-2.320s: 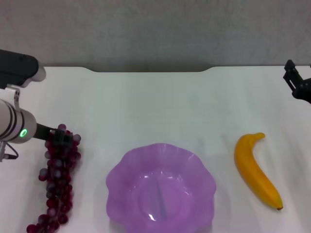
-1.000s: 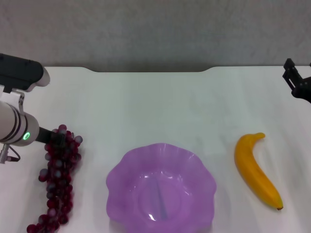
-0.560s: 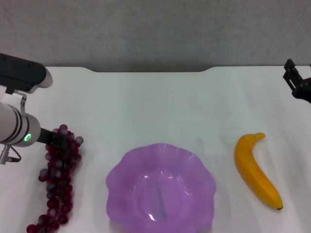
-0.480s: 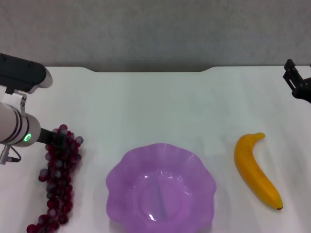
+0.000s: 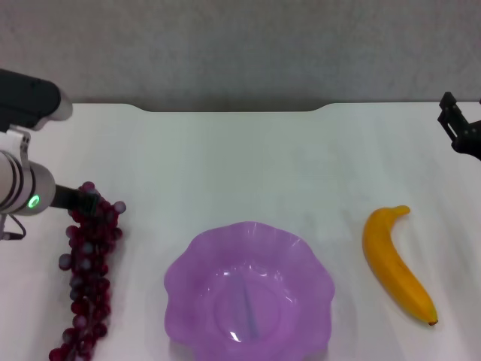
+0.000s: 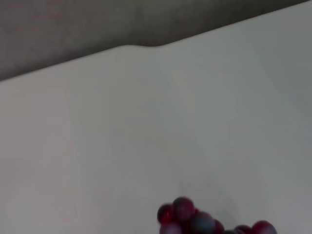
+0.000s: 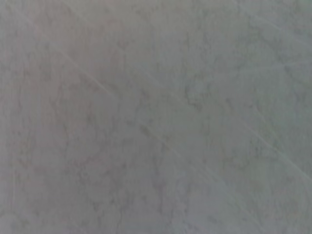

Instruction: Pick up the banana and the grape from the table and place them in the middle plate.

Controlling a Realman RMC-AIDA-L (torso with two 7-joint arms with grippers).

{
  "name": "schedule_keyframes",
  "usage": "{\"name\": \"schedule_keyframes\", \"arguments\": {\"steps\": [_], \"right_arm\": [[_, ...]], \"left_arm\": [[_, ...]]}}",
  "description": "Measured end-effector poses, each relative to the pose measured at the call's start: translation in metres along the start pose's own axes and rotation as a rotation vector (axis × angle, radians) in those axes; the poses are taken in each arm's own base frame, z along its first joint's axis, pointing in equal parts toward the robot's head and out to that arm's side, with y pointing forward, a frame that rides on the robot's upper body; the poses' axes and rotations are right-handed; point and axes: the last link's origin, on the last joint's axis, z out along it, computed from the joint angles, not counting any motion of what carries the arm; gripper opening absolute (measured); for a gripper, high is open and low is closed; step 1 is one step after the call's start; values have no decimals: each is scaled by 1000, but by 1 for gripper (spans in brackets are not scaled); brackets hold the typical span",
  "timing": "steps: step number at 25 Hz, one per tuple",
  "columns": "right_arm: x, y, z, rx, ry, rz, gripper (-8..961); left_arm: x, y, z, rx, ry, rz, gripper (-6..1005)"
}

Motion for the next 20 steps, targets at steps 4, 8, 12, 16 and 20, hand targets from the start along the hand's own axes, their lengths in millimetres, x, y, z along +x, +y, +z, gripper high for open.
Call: {"name": "schedule_keyframes", "arguments": {"steps": [4,8,12,16,20], "right_arm": [[0,0,0,0,0,0,656],[0,0,0,1,1,0,656],[1,-1,-1,2,2,0,656],[1,-1,-1,2,4,-1,656],[1,-1,-1,2,4,-1,656]], "left_arm": [[4,1,-13,-3,28,8,180],[11,4,-31,-6,59,30,178],[17,6,-54,-6,103,65,175],[25,9,-76,-9,150,109,170],[36,14,-95,-12,201,154,168]]}}
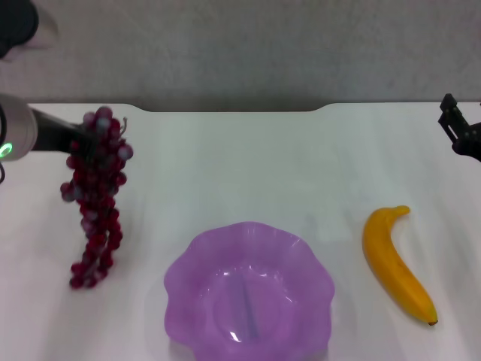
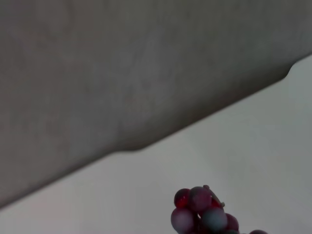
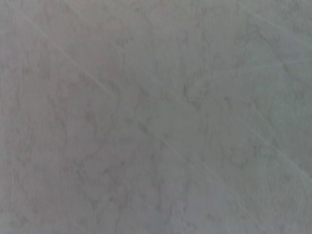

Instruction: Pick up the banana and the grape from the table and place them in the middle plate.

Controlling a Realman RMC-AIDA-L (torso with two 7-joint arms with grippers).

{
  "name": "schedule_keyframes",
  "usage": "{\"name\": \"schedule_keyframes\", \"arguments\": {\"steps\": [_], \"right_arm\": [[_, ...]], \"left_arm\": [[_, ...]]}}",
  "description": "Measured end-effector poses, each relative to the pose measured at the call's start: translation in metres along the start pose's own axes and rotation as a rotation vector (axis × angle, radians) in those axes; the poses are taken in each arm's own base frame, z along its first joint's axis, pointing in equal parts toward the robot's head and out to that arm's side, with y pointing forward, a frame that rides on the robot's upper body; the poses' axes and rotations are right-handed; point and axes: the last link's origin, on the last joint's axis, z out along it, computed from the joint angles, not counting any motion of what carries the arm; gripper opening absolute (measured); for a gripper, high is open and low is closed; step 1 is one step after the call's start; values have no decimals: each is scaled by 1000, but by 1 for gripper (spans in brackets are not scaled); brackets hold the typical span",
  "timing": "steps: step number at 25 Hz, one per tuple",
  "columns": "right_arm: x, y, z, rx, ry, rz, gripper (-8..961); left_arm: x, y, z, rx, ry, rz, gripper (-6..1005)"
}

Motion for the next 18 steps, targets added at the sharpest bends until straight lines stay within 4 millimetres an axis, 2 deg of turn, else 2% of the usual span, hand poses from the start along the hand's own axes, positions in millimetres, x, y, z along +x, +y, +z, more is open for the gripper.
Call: {"name": "schedule_keyframes", "arguments": {"steps": [4,11,18], "right_arm": [[0,0,0,0,0,0,656],[1,-1,-1,2,4,0,656],[4,-2,-2,6,14,-2,656]], "left_arm": [[16,7,-16,-32,69,37,167],[44,32,-61,-106,213,157,165],[58,68,-75,-307,249,268,160]]}}
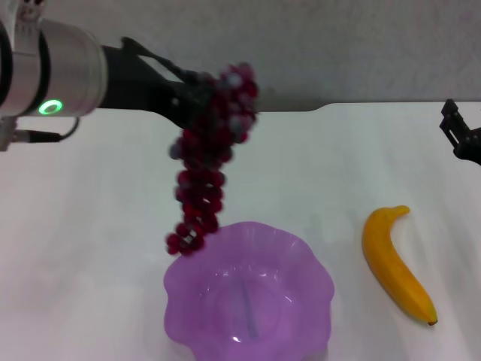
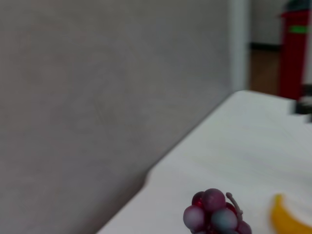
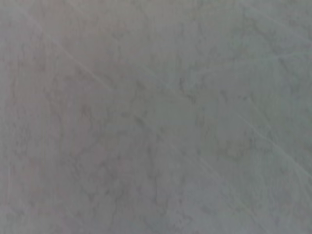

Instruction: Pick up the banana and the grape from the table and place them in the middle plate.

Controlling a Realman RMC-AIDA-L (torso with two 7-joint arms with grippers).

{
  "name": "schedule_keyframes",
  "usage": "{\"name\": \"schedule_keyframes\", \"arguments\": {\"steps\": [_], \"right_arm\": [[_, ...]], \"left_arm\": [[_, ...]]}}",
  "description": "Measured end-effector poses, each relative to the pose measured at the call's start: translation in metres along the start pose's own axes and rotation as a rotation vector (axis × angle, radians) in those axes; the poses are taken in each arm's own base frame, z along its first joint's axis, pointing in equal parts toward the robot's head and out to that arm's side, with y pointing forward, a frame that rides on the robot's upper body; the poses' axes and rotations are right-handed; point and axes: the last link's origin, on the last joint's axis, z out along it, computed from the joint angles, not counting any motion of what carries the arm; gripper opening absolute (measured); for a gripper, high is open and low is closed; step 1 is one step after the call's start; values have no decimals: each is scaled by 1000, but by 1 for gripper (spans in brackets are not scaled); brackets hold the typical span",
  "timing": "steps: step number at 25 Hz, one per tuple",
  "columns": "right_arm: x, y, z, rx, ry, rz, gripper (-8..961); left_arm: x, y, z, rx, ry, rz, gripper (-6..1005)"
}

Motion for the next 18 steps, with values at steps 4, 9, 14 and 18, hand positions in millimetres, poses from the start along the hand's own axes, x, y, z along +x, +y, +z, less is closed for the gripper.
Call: {"name": "schedule_keyframes", "arguments": {"steps": [4,9,14,18], "right_arm": [[0,0,0,0,1,0,656],[0,0,-1,1,1,1,655],[-3,3,2,-10,-7,1,655],[-2,3,2,-9,-6,0,655]], "left_arm": [[3,19,-2,-132,13,31,157],[4,35,-3,-240,25,50,158],[-12,45,6,-257,-21,40,155],[-29,53,25,-272,-92,30,153]]}}
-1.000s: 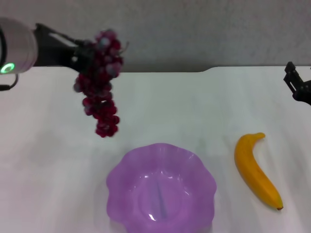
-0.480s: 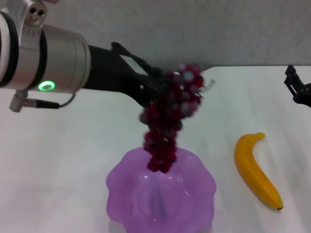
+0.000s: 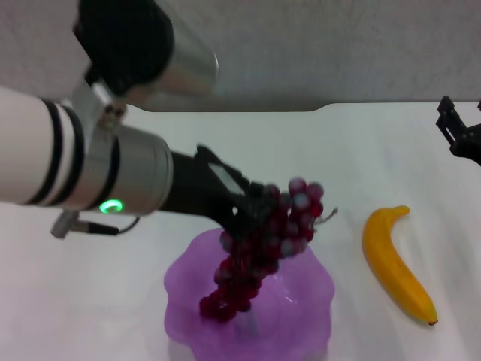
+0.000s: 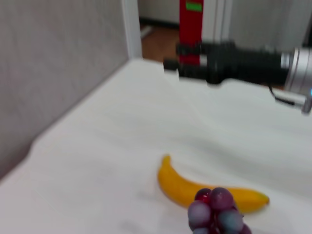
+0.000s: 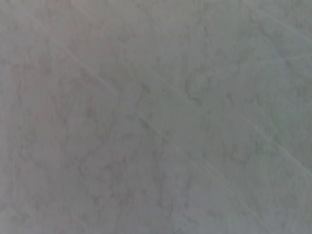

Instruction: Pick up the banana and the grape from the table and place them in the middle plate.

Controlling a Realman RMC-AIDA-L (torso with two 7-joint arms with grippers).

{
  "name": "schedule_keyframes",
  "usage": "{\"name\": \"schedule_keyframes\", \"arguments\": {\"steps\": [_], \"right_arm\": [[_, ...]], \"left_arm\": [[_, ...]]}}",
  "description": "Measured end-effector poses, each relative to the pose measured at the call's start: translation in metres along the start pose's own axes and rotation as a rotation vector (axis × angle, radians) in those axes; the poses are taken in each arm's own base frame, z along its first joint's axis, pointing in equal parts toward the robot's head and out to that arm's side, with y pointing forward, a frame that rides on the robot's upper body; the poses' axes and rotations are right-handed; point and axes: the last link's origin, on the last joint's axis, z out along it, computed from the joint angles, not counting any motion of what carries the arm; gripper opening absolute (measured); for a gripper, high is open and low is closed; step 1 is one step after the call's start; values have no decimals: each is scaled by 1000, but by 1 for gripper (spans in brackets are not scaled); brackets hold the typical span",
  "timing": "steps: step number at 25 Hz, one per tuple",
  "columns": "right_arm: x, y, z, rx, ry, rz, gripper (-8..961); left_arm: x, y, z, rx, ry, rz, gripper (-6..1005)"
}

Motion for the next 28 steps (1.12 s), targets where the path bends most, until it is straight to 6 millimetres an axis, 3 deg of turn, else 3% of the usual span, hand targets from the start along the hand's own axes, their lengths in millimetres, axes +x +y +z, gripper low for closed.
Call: {"name": "schedule_keyframes", "arguments": {"steps": [13,20,24,28], "right_arm": [[-1,1,1,-2,-4,0,655],[-1,2,2,-8,-4,-3,655],[-1,2,3,-9,-2,-4,655],[-1,2,2,-8,-1,-4,655]], "left_arm": [[-42,9,75,-110,-198,-29,150],[-64,-9,112,-73,-244,-51,146],[-75,-18,122,-50,-263,-70,148],[-72,-19,122,-45,-244,-70,144]]}}
